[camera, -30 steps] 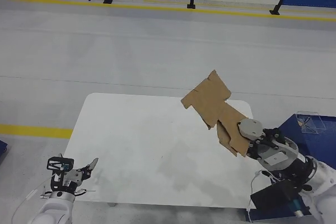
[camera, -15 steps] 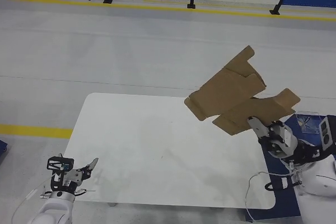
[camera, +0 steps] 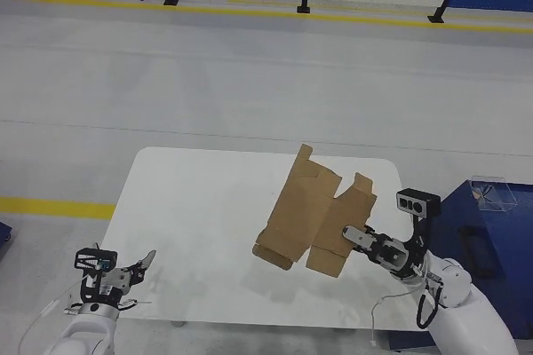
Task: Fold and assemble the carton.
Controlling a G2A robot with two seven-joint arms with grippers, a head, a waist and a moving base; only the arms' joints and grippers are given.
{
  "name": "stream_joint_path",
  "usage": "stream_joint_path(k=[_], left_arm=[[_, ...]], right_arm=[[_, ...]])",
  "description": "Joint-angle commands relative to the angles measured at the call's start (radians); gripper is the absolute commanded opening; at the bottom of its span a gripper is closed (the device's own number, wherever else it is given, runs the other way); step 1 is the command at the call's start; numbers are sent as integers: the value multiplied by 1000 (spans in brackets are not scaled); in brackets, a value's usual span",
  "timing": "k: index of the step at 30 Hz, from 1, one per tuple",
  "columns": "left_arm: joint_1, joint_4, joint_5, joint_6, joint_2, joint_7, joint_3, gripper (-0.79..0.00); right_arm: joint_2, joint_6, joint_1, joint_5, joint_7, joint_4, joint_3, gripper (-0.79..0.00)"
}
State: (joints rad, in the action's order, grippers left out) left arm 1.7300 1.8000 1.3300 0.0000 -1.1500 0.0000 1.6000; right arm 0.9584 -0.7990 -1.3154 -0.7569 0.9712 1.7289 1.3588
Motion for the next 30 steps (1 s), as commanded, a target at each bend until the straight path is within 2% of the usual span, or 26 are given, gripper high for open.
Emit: stream_joint_path(k=[1, 9, 13, 16, 19, 22, 24, 27, 30], left_arm=[[0, 0, 0, 0, 0, 0, 0, 0], [0, 0, 0, 0, 0, 0, 0, 0], [0, 0, 0, 0, 0, 0, 0, 0], [0, 0, 0, 0, 0, 0, 0, 0], [0, 0, 0, 0, 0, 0, 0, 0], [0, 0, 0, 0, 0, 0, 0, 0], [0, 0, 0, 0, 0, 0, 0, 0], [0, 0, 0, 0, 0, 0, 0, 0], [0, 0, 0, 0, 0, 0, 0, 0]], right_arm=[[0, -2, -1, 9, -4, 0, 1, -785], [0, -2, -1, 9, -4, 0, 1, -785], [2, 138, -11, -141, -66, 100, 22, -785], [3, 244, -24, -371, -62, 152, 56, -785], [7, 409, -37, -652, -48, 173, 85, -785], [11, 644, -49, -919, -51, 171, 95, -785], [13, 796, -50, -1044, -62, 151, 98, -785], [18, 1027, -63, -1254, -128, 116, 63, -785], [24, 1228, -65, -1421, -250, 75, 10, -785]])
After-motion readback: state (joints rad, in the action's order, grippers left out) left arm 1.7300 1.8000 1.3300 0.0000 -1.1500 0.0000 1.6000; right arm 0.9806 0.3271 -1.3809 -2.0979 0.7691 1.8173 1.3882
